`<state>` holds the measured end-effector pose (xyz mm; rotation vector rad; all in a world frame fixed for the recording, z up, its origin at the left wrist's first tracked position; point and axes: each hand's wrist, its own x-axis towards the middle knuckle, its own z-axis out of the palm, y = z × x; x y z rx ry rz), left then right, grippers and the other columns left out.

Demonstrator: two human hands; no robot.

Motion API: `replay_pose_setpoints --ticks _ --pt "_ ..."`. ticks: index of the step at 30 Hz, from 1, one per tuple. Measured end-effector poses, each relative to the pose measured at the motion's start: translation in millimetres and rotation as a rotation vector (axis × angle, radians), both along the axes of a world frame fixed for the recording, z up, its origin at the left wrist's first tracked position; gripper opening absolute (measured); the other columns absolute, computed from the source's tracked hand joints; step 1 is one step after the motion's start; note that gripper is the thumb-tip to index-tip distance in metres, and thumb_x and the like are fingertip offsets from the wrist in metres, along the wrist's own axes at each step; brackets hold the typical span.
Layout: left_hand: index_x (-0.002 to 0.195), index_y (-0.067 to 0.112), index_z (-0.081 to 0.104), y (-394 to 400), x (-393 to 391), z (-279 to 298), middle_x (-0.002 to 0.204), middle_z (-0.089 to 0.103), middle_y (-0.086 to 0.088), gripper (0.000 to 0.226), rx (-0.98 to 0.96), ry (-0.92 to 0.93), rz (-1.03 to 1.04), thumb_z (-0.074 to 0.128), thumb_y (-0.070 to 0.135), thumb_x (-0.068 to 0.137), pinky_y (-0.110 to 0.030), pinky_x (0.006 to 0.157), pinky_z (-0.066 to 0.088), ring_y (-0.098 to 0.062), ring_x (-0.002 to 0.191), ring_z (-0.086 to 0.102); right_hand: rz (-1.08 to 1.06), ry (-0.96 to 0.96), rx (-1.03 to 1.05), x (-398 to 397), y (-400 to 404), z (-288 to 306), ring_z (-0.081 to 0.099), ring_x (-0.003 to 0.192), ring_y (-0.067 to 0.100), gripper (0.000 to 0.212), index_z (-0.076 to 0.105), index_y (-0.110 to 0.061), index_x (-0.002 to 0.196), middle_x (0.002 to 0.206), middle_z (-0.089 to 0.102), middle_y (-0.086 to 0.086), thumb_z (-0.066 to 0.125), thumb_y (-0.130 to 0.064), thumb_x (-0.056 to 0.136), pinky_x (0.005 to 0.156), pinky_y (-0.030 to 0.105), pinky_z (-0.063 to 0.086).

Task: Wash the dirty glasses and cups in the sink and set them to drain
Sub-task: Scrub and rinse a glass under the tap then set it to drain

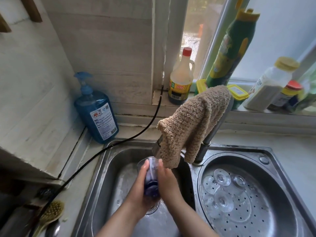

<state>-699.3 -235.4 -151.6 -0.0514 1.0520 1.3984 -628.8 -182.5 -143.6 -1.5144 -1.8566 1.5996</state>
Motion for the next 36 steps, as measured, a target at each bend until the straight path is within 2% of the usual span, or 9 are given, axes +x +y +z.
replay_pose_setpoints --ticks 2,5,8,12,15,21,25,29,36 --pt "0.109 0.01 0.067 4.0 5.7 -0.1 0.096 0.073 -0.014 0.065 -0.029 0.268 0.018 0.065 0.061 0.069 -0.031 0.065 0.053 -0.023 0.079 0.07 -0.199 0.158 -0.399 -0.8 0.2 4.4 0.062 0.082 0.017 0.04 0.063 -0.011 0.099 0.098 0.067 0.009 0.036 -0.04 0.1 0.07 0.023 0.052" --pt "0.098 0.025 0.066 2.0 5.4 -7.6 0.087 0.069 -0.001 0.074 -0.08 0.835 0.123 0.071 0.079 0.048 -0.029 0.066 0.055 -0.016 0.08 0.069 -0.456 0.551 -0.916 4.9 -8.2 10.1 0.064 0.099 0.034 0.05 0.065 -0.002 0.109 0.106 0.068 0.02 0.044 -0.044 0.096 0.087 0.043 0.049" --pt "0.093 0.035 0.062 -6.1 2.6 -21.3 0.09 0.064 0.007 0.067 -0.166 1.253 0.072 0.061 0.086 0.049 -0.039 0.084 0.052 -0.017 0.093 0.062 -0.51 0.671 -1.011 5.0 -8.3 11.5 0.067 0.084 0.032 0.042 0.067 0.004 0.097 0.088 0.071 0.021 0.051 -0.034 0.092 0.075 0.037 0.052" --pt "0.119 0.018 0.051 -6.6 7.9 -14.4 0.105 0.068 -0.007 0.085 0.003 0.717 0.225 0.085 0.059 0.053 -0.025 0.073 0.056 -0.016 0.091 0.068 -0.4 0.478 -0.55 -2.6 -5.9 2.9 0.068 0.083 0.039 0.025 0.063 0.001 0.098 0.089 0.07 0.022 0.053 -0.021 0.094 0.065 0.033 0.051" --pt "0.124 0.015 0.049 -6.4 -0.3 -18.0 0.11 0.068 -0.01 0.089 -0.102 0.596 0.265 0.085 0.058 0.055 -0.041 0.086 0.056 -0.024 0.097 0.068 -0.245 0.438 -0.194 0.5 0.0 2.5 0.068 0.077 0.015 0.014 0.062 -0.005 0.097 0.086 0.07 0.007 0.067 -0.012 0.086 0.068 0.022 0.054" --pt "0.105 0.011 0.069 -3.3 -2.5 -8.4 0.094 0.073 -0.012 0.06 -0.161 0.088 0.078 0.052 0.065 0.083 -0.031 0.058 0.055 -0.023 0.074 0.07 0.121 0.112 0.405 12.4 -2.6 -16.6 0.056 0.1 0.012 0.053 0.056 -0.031 0.113 0.105 0.055 -0.004 0.064 -0.064 0.073 0.088 0.026 0.048" --pt "0.119 0.011 0.065 -6.4 -12.8 -19.5 0.107 0.071 -0.017 0.051 -0.199 -0.162 0.204 0.052 0.05 0.09 -0.036 0.077 0.053 -0.028 0.089 0.066 0.229 0.131 0.298 24.2 -3.2 -6.7 0.047 0.11 -0.01 0.055 0.045 -0.04 0.121 0.12 0.045 -0.013 0.075 -0.043 0.075 0.091 0.001 0.032" --pt "0.099 -0.001 0.071 -14.9 -19.9 -31.2 0.089 0.071 -0.019 0.052 -0.136 -0.403 0.28 0.051 0.046 0.085 -0.034 0.065 0.057 -0.031 0.07 0.07 0.196 0.152 0.204 18.2 -1.7 -4.9 0.059 0.102 -0.001 0.045 0.049 -0.054 0.09 0.105 0.062 -0.012 0.083 -0.043 0.064 0.09 0.019 0.047" --pt "0.111 0.011 0.067 -5.8 -20.3 -23.8 0.101 0.071 -0.015 0.045 -0.036 -0.077 0.169 0.05 0.047 0.09 -0.031 0.066 0.055 -0.027 0.083 0.067 0.137 0.217 0.078 29.9 5.2 -9.3 0.062 0.101 0.001 0.055 0.06 -0.033 0.108 0.107 0.066 -0.011 0.078 -0.044 0.056 0.092 0.025 0.05"
